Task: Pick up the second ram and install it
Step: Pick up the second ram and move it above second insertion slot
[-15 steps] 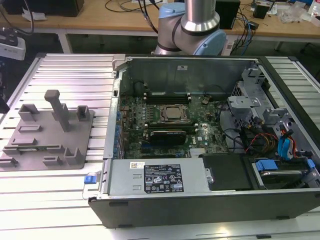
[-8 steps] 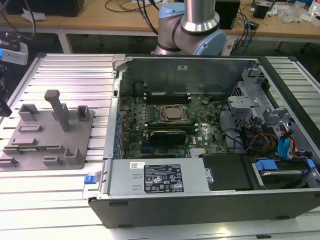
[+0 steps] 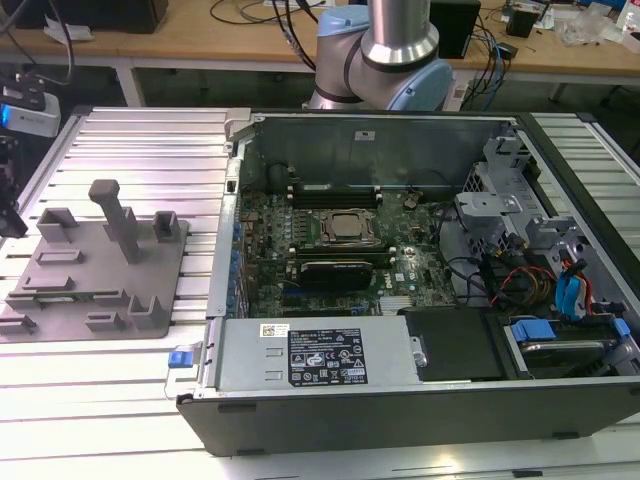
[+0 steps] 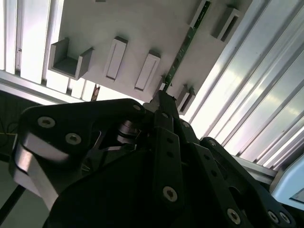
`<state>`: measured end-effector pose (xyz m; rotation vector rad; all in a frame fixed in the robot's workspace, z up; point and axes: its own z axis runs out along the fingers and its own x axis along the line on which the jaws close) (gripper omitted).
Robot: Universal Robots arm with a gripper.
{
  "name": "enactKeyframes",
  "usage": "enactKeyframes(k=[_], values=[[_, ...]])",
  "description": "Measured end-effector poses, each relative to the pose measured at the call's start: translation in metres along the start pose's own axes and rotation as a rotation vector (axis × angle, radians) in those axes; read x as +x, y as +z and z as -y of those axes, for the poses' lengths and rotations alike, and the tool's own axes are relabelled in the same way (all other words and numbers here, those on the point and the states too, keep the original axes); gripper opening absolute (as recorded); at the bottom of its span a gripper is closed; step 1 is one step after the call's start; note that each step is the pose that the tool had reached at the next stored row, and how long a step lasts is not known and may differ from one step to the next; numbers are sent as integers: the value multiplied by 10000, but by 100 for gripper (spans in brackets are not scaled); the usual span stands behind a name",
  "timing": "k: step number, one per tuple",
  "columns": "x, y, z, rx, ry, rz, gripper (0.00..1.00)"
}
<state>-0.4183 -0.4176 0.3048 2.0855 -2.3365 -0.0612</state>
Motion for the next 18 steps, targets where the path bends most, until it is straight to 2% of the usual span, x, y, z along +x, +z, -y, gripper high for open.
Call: enactKeyframes(k=[18], values=[[4,194,7,-1,0,-1,8]])
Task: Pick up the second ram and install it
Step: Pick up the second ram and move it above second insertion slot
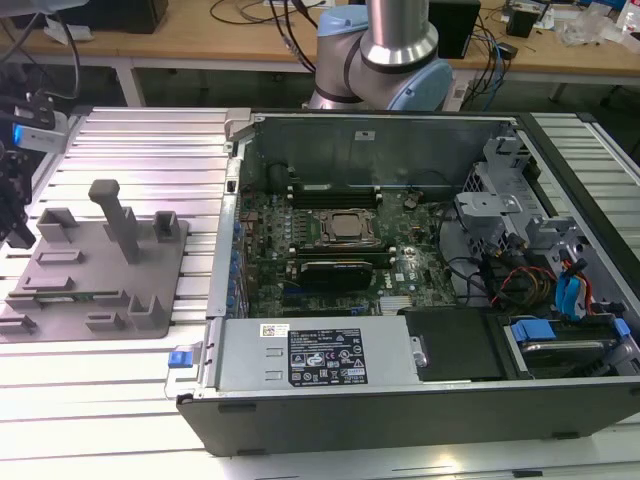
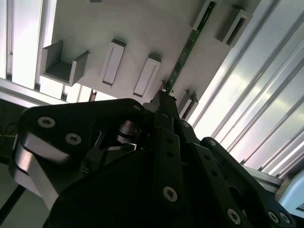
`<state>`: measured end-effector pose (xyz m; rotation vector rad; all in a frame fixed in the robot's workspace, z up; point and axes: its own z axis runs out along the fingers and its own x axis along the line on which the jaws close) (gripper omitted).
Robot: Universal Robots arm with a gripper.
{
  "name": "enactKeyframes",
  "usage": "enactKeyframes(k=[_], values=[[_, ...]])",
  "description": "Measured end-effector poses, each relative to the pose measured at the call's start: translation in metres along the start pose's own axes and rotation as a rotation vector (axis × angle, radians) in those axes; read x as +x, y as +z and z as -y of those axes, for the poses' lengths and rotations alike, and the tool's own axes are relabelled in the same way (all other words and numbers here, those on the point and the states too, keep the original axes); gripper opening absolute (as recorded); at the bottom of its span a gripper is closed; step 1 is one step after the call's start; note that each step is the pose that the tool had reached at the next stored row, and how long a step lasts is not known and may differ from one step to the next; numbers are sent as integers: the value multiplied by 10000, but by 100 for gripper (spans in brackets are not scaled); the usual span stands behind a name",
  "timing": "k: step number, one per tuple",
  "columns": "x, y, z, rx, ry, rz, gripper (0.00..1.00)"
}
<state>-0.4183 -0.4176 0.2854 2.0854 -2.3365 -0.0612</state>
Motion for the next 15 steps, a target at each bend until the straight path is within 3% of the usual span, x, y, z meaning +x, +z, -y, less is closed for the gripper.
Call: enactKeyframes(k=[6,10,15], values=[[1,48,2,0,0,1,8],[3,148,5,0,1,0,8],[11,213,8,-1,0,0,8]])
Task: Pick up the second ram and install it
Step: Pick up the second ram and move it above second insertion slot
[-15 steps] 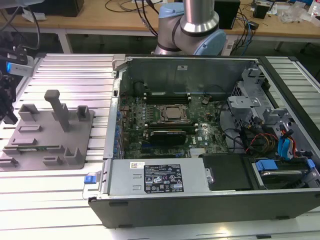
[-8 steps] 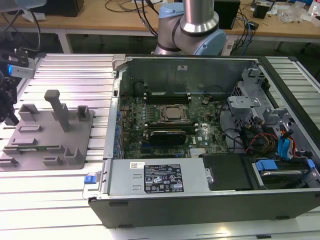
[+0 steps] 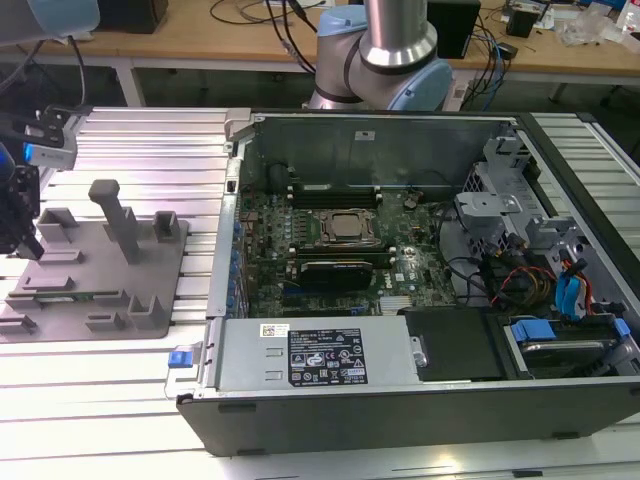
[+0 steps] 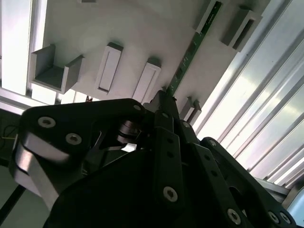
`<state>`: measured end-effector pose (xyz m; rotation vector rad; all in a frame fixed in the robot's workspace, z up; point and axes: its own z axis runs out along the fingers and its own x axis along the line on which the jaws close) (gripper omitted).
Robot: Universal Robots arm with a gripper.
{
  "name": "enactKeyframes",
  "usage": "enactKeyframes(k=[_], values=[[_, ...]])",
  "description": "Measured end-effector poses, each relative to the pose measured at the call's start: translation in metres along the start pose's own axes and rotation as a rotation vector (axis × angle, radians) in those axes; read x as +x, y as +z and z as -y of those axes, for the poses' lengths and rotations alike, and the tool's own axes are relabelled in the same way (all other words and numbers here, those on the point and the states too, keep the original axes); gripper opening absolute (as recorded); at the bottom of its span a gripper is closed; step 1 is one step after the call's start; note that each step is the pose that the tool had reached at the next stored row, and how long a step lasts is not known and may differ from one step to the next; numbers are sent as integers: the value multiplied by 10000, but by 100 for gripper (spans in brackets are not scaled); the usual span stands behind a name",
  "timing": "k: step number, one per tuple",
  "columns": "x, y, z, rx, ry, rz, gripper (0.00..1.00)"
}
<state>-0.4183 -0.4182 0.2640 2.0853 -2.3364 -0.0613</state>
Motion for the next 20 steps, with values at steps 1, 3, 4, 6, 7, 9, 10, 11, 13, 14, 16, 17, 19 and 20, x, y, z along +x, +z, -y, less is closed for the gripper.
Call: enactKeyframes(k=[1,3,4,6,7,9,10,11,13,14,16,17,19,20], values=[[2,12,1,1,0,1,8],[11,40,3,1,0,0,8],[13,47,3,1,0,0,8],[19,63,5,2,0,1,8],[24,76,6,0,-1,0,8],[34,92,7,1,-1,1,8],[40,102,9,1,-1,1,8],[46,109,10,1,-1,1,8],[114,156,19,1,-1,0,8],[124,165,20,1,-1,1,8],[143,193,24,2,-2,1,8],[149,205,27,0,-2,0,8],[156,226,38,1,-4,1,8],[158,235,46,1,-5,1,8]])
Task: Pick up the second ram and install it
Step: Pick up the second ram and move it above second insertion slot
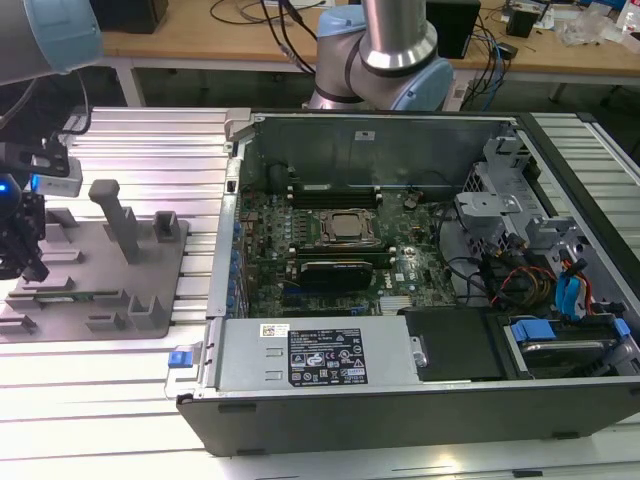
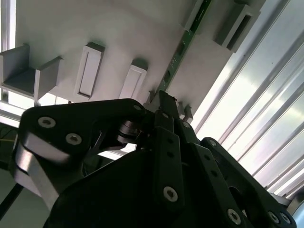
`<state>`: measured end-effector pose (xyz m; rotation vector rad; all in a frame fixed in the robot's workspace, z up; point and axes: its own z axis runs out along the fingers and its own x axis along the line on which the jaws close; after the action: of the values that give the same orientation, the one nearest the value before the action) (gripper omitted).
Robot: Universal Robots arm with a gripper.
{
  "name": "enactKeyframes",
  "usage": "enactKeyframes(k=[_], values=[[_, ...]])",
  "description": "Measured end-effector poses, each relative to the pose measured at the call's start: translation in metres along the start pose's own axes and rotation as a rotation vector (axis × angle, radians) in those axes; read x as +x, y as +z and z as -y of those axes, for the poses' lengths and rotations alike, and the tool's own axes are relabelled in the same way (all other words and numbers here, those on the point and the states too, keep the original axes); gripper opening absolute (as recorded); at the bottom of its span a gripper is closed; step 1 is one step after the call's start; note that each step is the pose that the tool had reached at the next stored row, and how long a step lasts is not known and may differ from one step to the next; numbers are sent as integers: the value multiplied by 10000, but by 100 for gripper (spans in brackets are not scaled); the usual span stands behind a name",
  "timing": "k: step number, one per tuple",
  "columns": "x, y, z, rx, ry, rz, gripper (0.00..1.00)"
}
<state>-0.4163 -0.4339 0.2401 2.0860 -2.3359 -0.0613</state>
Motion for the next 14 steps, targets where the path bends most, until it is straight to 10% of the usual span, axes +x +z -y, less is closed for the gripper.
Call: enactKeyframes(k=[14], values=[[17,116,57,-17,-722,-32,8]])
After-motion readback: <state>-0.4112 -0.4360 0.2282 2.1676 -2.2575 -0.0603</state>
